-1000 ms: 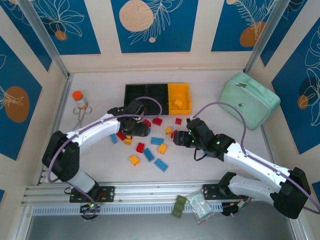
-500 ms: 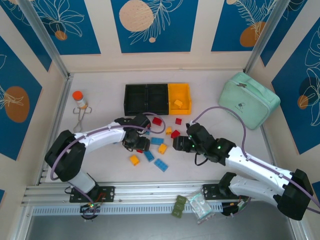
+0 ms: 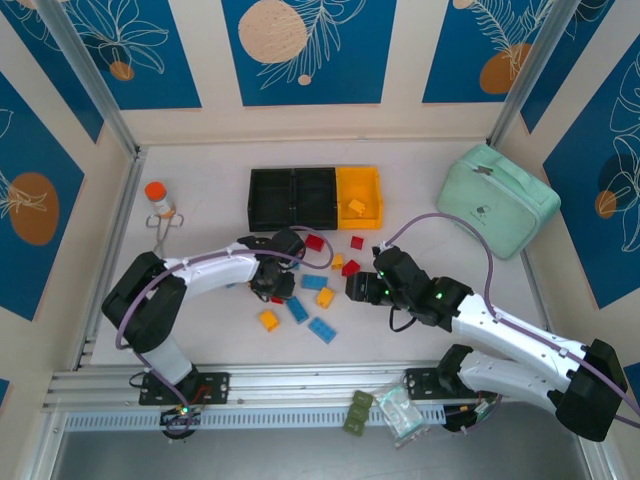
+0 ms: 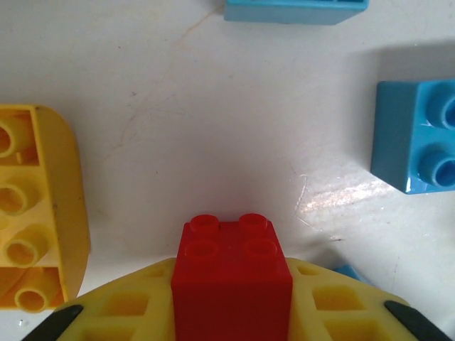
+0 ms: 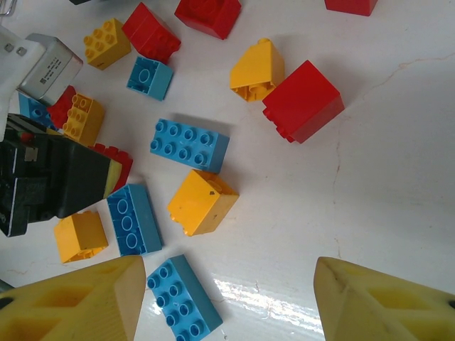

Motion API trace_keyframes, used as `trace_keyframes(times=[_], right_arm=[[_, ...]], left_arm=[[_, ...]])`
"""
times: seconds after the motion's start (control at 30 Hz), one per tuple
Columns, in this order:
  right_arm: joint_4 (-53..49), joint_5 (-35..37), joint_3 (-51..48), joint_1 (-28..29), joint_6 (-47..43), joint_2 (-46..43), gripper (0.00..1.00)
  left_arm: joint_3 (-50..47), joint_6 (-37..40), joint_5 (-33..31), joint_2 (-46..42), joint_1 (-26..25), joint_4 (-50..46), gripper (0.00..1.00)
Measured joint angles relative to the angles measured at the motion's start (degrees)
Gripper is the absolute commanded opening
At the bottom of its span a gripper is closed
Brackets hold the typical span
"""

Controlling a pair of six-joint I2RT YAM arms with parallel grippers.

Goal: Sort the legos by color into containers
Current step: Pick up the lego from the center of the table, then place the lego in the container.

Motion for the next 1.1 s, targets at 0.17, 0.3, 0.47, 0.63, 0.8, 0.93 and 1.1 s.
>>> trace_keyframes(times=[0.17, 0.3, 0.47, 0.63, 0.8, 0.93, 1.1], right_arm=[[0.07, -0.02, 0.0, 0.11, 0.02, 0.0, 0.64], [0.33, -0.02, 0.0, 0.11, 0.0, 0.0, 0.64], [0.15, 0.17, 0.0, -0.31, 0.02, -0.02, 0.64], [-0.44, 0.2, 0.0, -1.51, 0.02, -0.07, 0.64], [-1.11, 0.24, 0.0, -1.64, 0.24, -0.9, 0.64], [-1.16, 0.39, 0.0, -1.7, 0.24, -1.03, 0.64], [-1.14, 0.39, 0.07, -1.95, 0.24, -0.83, 0.64]], left_arm=[[2.82, 0.68, -0.59, -0.22, 0.26, -2.03, 0.22], [9.11, 2.01, -0.92, -0.44, 1.2, -2.84, 0.22], [20.52, 3.76, -0.92, 2.05, 2.82, -3.67, 0.23], [32.17, 5.86, -1.01, 9.14, 3.93, -4.04, 0.23], [41.88, 7.63, -1.88, 17.05, 5.66, -6.14, 0.24], [47.23, 7.72, -2.75, 22.01, 7.48, -6.8, 0.25], [54.21, 7.72, -3.06, 28.02, 9.4, -8.04, 0.29]])
